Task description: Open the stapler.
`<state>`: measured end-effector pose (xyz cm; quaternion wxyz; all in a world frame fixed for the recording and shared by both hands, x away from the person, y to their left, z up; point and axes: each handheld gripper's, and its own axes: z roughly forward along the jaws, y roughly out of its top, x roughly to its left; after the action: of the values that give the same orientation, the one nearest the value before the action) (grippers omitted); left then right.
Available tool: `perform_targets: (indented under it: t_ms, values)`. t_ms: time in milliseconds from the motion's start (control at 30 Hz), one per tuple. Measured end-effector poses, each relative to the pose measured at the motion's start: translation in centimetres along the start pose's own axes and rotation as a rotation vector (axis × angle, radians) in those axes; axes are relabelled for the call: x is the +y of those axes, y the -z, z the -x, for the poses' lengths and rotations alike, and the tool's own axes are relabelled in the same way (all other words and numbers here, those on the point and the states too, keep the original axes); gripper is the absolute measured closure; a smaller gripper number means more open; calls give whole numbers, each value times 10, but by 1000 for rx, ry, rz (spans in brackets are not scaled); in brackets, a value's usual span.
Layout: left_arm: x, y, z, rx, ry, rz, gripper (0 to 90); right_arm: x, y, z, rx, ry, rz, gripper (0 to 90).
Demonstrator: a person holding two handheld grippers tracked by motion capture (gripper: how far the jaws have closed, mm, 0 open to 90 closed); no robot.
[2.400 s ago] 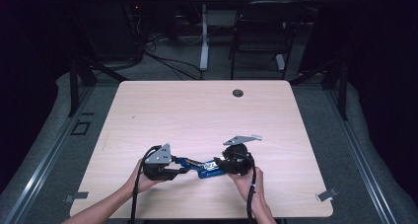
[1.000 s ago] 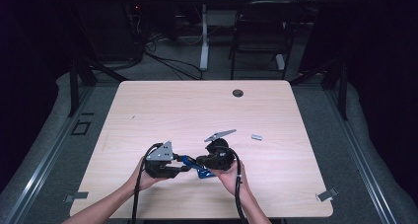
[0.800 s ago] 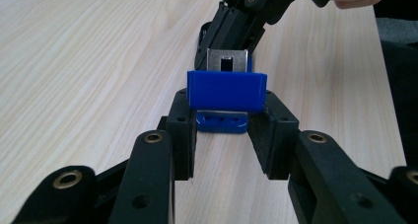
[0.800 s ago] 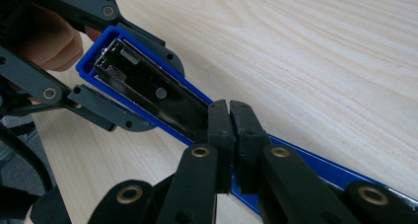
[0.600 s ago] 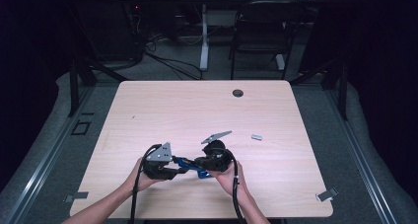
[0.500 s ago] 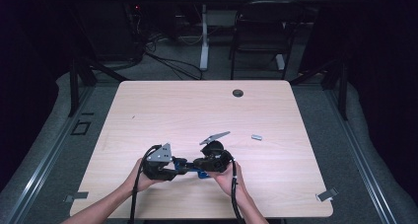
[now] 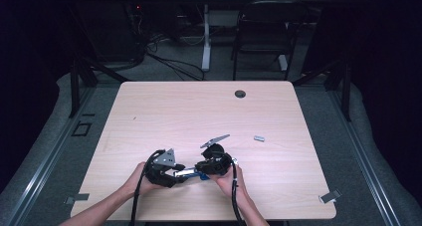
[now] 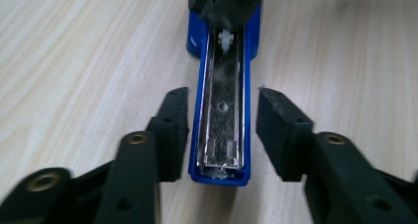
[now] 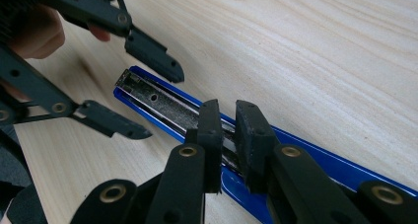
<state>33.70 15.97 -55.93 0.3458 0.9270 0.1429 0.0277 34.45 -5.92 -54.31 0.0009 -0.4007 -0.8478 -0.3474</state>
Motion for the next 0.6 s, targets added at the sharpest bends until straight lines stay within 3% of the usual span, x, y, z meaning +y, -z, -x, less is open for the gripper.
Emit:
perform_targets:
  t_ms: [33,167,300,333,433,600]
  values:
    - [0,-1,1,27,-12,-16,610,0,0,0,1,6,-6,816]
    - [-1,-2,1,2,-22,-8,647,-1,1,2,6,3,-2,818]
    - [1,-1,-1,1,-43,-28,662,-3,11,10,3,-18,14,748]
    - [1,-2,-2,-14,-42,-10,661,-4,14,13,-3,-22,23,748]
    - [3,-1,-6,-25,-60,-28,661,-9,28,26,-70,-46,45,743]
    - [6,-1,-12,-46,-85,-48,661,-22,52,51,-181,-80,14,733]
